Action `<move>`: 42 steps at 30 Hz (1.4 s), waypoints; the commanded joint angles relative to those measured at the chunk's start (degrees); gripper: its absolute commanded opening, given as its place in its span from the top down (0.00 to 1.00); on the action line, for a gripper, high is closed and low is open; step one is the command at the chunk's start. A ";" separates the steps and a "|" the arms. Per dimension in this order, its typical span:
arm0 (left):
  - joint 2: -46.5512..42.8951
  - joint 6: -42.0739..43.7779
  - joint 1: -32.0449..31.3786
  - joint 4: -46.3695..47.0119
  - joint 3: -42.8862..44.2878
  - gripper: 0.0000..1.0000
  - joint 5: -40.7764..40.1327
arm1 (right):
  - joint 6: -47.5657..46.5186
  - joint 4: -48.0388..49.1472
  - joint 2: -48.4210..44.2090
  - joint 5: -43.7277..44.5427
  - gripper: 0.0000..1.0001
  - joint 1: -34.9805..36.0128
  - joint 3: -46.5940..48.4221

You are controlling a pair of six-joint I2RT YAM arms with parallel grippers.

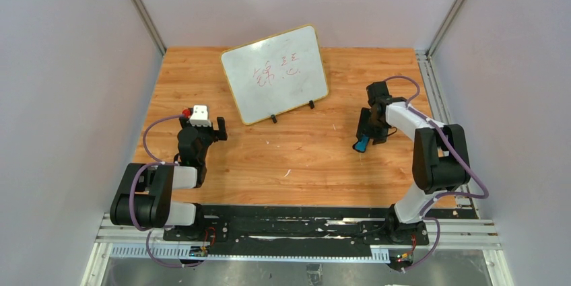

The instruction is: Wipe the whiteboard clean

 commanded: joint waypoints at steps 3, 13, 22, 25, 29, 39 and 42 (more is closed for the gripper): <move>0.33 0.71 -0.38 2.41 0.53 0.02 0.23 | -0.72 0.17 0.19 -1.90 0.48 -0.84 0.28; 0.32 0.73 -0.38 2.41 0.53 0.02 0.23 | 0.73 1.34 -1.22 -2.79 0.52 -0.19 -1.57; 0.33 0.71 -0.38 2.41 0.53 0.02 0.22 | 1.12 1.04 -0.17 -1.70 0.60 0.85 -0.90; 0.32 0.71 -0.38 2.41 0.53 0.02 0.26 | 0.91 0.30 -0.12 -1.36 0.61 0.96 -0.54; 0.33 0.72 -0.38 2.36 0.53 0.02 0.22 | 1.04 -0.48 0.24 -0.57 0.61 1.78 -0.14; 0.29 0.66 -0.38 2.41 0.53 0.02 0.24 | 2.05 -0.52 2.23 0.40 0.62 3.96 0.65; 0.33 0.70 -0.38 2.35 0.53 0.02 0.24 | 2.10 -0.34 2.61 0.48 0.65 4.17 0.58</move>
